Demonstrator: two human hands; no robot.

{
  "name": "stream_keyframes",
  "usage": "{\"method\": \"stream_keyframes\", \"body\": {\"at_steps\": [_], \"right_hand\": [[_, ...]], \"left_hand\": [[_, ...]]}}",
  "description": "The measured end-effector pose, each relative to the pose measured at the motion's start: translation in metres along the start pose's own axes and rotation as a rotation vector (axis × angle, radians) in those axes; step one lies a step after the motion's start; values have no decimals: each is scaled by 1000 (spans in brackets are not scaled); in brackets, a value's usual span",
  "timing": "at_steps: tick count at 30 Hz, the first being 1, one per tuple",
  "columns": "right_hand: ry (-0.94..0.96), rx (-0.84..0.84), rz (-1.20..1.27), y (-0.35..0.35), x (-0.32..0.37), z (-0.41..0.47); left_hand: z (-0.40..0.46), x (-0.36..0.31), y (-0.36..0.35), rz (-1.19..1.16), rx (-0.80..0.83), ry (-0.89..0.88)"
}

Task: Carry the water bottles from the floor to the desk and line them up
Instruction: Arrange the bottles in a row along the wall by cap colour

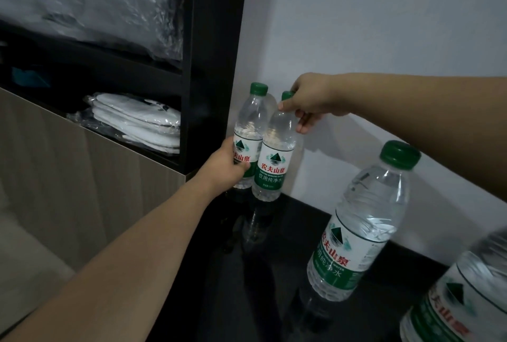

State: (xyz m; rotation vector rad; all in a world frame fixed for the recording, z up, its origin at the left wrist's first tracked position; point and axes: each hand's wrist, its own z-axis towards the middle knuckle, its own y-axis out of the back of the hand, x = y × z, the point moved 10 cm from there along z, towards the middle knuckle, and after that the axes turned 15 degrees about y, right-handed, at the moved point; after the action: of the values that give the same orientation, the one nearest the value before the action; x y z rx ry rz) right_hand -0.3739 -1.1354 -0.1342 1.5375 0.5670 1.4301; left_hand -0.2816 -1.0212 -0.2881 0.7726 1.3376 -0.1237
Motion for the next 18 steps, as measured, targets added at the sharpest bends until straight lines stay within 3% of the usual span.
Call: {"method": "stream_keyframes", "body": {"at_steps": [9, 18], "right_hand": [[60, -88, -66, 28, 22, -47], [87, -322, -331, 135, 78, -214]], "left_hand": [[-36, -26, 14, 74, -122, 40], [-168, -112, 63, 314, -133, -29]]}}
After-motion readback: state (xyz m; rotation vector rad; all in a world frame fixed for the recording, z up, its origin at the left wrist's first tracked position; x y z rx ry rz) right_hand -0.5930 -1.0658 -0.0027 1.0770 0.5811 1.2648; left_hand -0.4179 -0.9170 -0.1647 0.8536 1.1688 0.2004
